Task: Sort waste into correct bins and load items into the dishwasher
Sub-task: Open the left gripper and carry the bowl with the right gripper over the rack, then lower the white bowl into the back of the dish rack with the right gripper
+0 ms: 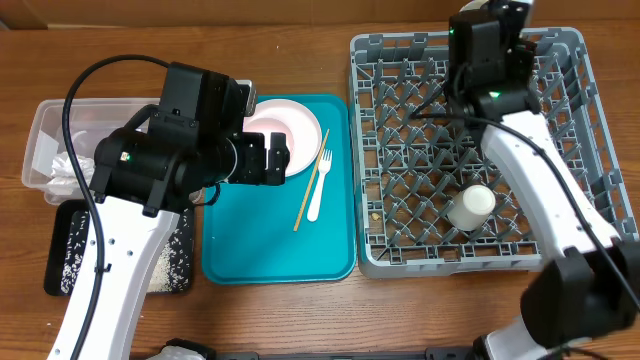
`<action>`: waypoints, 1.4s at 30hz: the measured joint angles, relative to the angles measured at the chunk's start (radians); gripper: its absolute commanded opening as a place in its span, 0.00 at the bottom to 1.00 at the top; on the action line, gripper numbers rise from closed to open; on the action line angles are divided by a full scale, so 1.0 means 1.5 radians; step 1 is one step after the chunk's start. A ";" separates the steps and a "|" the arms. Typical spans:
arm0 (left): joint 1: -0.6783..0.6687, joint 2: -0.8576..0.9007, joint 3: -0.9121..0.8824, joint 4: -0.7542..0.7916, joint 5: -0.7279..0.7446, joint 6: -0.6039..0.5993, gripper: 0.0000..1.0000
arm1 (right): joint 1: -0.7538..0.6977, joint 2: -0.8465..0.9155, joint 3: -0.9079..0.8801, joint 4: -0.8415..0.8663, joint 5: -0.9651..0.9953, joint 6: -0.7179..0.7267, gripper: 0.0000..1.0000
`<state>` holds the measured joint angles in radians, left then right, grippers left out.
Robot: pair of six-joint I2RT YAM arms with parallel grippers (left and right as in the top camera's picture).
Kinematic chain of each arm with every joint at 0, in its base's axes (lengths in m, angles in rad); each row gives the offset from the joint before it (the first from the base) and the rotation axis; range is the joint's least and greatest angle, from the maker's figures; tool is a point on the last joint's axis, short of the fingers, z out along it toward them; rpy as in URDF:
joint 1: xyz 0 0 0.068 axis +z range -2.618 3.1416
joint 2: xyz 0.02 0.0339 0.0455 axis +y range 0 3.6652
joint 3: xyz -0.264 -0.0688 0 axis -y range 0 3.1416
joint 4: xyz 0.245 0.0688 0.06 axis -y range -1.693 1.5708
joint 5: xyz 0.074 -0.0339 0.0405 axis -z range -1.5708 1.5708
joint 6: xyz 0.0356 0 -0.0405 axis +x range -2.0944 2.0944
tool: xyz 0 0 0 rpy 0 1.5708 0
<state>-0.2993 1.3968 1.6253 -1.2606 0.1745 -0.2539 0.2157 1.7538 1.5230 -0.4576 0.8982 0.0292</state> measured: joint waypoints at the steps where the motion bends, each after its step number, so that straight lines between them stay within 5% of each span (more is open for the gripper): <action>1: 0.000 0.000 0.000 0.000 0.000 0.000 1.00 | 0.001 0.016 0.000 0.011 0.006 -0.011 0.04; 23: 0.000 0.000 0.000 0.000 0.000 0.000 1.00 | 0.091 0.111 -0.001 0.028 0.328 0.050 0.04; 42: 0.000 0.000 0.000 0.000 0.000 0.000 1.00 | 0.089 0.212 -0.001 0.026 0.337 0.055 0.04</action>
<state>-0.2993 1.3968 1.6253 -1.2610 0.1745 -0.2539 0.3489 2.0720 1.5219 -0.4187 1.4033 0.1120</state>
